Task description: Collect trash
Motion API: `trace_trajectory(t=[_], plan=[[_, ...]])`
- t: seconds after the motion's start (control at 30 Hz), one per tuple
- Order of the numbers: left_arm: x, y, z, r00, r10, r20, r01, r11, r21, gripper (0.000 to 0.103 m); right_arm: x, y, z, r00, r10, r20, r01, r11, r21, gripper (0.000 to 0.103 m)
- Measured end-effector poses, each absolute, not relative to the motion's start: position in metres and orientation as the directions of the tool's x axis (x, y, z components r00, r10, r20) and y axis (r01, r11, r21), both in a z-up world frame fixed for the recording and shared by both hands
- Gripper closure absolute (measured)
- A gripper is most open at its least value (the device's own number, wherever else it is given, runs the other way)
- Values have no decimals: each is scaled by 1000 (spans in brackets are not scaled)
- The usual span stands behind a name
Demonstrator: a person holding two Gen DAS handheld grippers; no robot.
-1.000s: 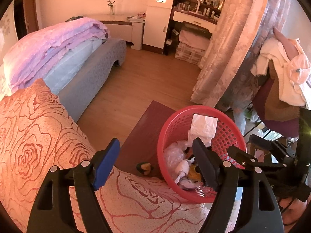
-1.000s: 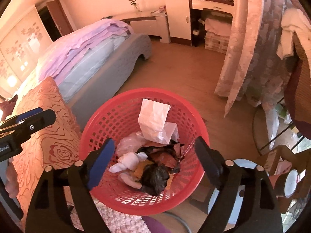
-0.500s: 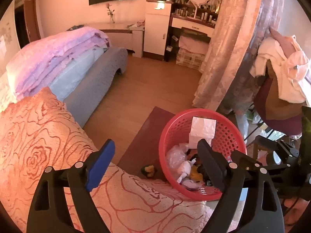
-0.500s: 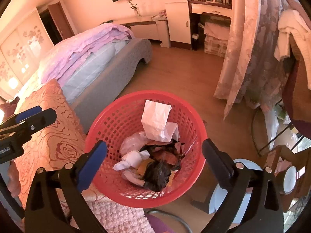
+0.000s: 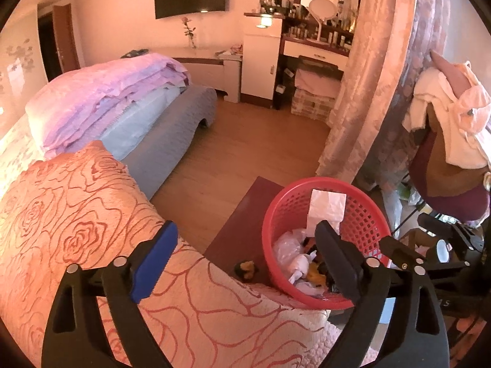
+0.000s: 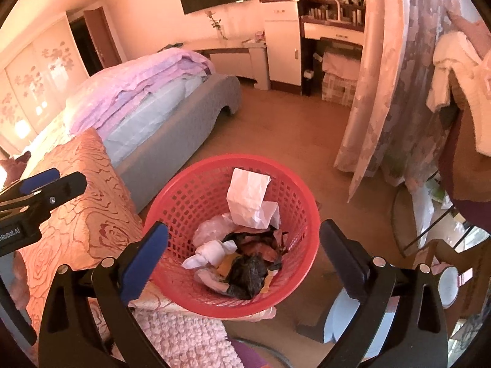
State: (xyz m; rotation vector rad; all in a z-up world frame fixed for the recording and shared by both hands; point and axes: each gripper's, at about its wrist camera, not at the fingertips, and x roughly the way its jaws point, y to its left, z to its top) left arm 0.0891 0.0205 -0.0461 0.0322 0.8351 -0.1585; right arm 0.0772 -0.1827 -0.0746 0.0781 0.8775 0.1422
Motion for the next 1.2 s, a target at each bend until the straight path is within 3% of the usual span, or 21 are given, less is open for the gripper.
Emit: trace_trajectory(t=[0.13,0.47,0.67,0.97,1.2], plan=[[78,24,-40,692,-116,-713,136,990,-29,8,67,-177,-67,657,145,-740,-102,989,103,7],[55,41,-37,712,-131,-690,97,991,-88,8,47,-168,-55,688,175,-704,-138,984,110,7],[38,42,-34,752,-40,-658,28,999,-30,8,33,-160,-50,727,124,-675,-136,990,36,7],[26,38,-34,757,-12,-653,5,1000,-12,8,25,-166,-46,720,153,-677,-132,988,82,7],[18,27,-36,756,-2,-655,10,1000,9,8,16,-164,-38,743,140,-655,-152,988,39,7]])
